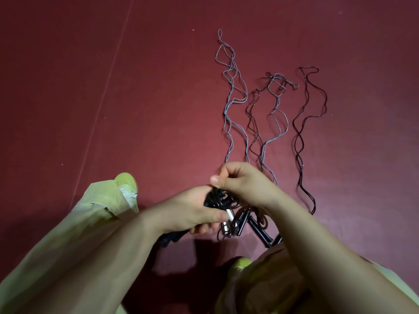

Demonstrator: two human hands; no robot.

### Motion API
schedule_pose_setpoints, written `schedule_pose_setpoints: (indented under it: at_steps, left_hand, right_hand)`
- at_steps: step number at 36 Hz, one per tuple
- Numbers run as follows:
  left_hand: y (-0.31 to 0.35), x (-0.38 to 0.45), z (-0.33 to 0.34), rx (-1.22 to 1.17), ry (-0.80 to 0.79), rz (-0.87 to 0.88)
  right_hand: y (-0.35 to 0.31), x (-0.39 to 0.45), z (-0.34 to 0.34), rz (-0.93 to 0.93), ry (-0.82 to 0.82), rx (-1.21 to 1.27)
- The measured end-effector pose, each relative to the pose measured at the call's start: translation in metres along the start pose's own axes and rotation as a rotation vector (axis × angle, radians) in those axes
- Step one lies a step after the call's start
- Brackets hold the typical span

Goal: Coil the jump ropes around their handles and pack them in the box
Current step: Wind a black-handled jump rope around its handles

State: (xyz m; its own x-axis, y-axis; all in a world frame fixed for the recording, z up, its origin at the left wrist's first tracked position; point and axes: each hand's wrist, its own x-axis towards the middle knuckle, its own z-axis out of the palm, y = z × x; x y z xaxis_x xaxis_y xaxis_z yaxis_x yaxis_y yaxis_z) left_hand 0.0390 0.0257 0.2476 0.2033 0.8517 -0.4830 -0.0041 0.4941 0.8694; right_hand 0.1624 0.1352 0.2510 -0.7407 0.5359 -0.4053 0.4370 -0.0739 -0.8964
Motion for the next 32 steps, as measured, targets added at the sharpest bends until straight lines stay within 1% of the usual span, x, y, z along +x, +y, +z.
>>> schedule_pose_setpoints:
  at_steps: [4, 6, 8, 12, 15, 17, 19, 22, 24, 26, 28, 29, 30, 32]
  left_hand:
    - [-0.002, 0.001, -0.004, -0.109, 0.068, 0.048]
    - [-0.001, 0.001, -0.009, -0.192, 0.096, 0.061]
    - [0.000, 0.001, -0.014, -0.236, 0.119, 0.059]
    - [0.001, 0.002, -0.022, -0.150, 0.240, 0.024]
    - [-0.002, 0.004, -0.023, -0.035, 0.276, -0.003]
    - [-0.004, 0.005, -0.023, -0.013, 0.286, 0.008]
    - [-0.006, 0.004, -0.025, -0.100, 0.260, 0.034]
    - [-0.004, 0.001, -0.026, -0.322, 0.155, 0.073]
    - [-0.003, -0.002, -0.026, -0.470, 0.091, 0.032]
    - [-0.005, -0.004, -0.025, -0.570, 0.021, -0.058]
    - [-0.007, -0.006, -0.022, -0.581, -0.060, -0.099]
    - [-0.007, -0.005, -0.020, -0.582, -0.072, -0.099]
    - [-0.008, -0.003, -0.019, -0.574, -0.055, -0.102]
    - [-0.006, 0.002, -0.016, -0.511, 0.039, -0.110]
  right_hand:
    - [0.000, -0.003, 0.002, 0.040, 0.004, 0.143]
    - [-0.001, -0.004, 0.002, 0.025, 0.001, 0.147]
    - [-0.002, -0.006, 0.001, 0.012, -0.010, 0.084]
    - [-0.004, -0.009, 0.004, -0.025, -0.020, -0.007]
    - [0.001, -0.005, 0.010, -0.041, 0.032, -0.140]
    - [0.003, -0.004, 0.012, -0.044, 0.050, -0.242]
    - [0.002, -0.003, 0.012, -0.062, 0.070, -0.270]
    - [0.001, -0.002, 0.010, -0.123, 0.140, -0.274]
    - [0.001, -0.001, 0.008, -0.143, 0.205, -0.256]
    - [0.001, -0.001, 0.003, -0.135, 0.295, -0.217]
    - [0.002, 0.000, -0.003, -0.124, 0.370, -0.200]
    - [0.002, -0.001, -0.004, -0.116, 0.392, -0.200]
    - [0.004, 0.000, -0.004, -0.096, 0.412, -0.200]
    - [0.008, 0.001, 0.001, -0.041, 0.432, -0.202]
